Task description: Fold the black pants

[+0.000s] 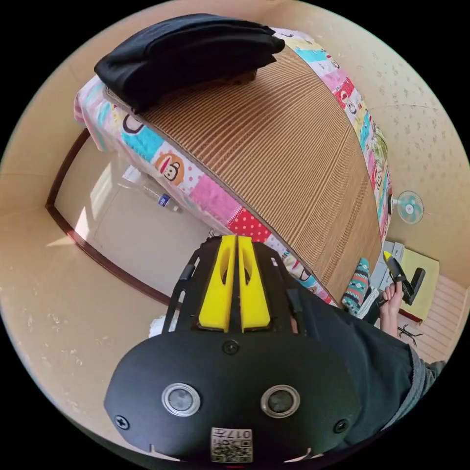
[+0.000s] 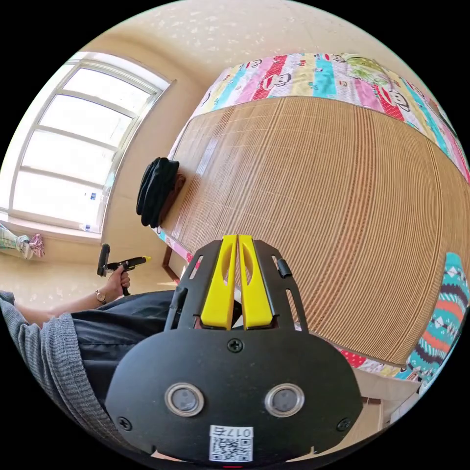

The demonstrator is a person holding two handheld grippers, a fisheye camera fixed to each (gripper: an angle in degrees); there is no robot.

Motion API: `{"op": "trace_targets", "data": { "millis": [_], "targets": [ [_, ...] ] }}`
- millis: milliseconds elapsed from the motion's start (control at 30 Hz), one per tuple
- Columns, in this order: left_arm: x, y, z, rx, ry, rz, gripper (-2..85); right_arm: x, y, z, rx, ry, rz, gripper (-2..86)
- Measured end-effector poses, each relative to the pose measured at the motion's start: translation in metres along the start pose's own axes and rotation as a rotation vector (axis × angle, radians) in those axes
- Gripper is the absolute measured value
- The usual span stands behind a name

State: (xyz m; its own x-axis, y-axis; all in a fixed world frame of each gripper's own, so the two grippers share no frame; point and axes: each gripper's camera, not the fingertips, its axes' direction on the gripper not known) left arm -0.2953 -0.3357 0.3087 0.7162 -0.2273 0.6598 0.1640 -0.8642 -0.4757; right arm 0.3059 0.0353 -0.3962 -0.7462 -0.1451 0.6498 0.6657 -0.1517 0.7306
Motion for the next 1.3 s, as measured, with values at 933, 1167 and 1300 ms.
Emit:
{"op": "trace_targets", "data": {
  "millis": [933, 1167, 1300],
  "targets": [
    [-0.088, -0.015, -0.169, 0.389, 0.693, -0.006, 3.5, 0.017, 0.114, -0.019, 0.233, -0.234, 0.464, 0.4],
    [0.077, 0.118, -0.268, 0.552, 0.843, 0.628, 1.5, 0.014, 0.075, -0.033, 0.211, -0.361, 0.238, 0.8],
    [0.155, 0.213, -0.295, 0.569, 0.899, 0.928, 0.6, 0.015, 0.067, -0.057, 0.216, -0.489, 0.056, 2.0]
  ]
}}
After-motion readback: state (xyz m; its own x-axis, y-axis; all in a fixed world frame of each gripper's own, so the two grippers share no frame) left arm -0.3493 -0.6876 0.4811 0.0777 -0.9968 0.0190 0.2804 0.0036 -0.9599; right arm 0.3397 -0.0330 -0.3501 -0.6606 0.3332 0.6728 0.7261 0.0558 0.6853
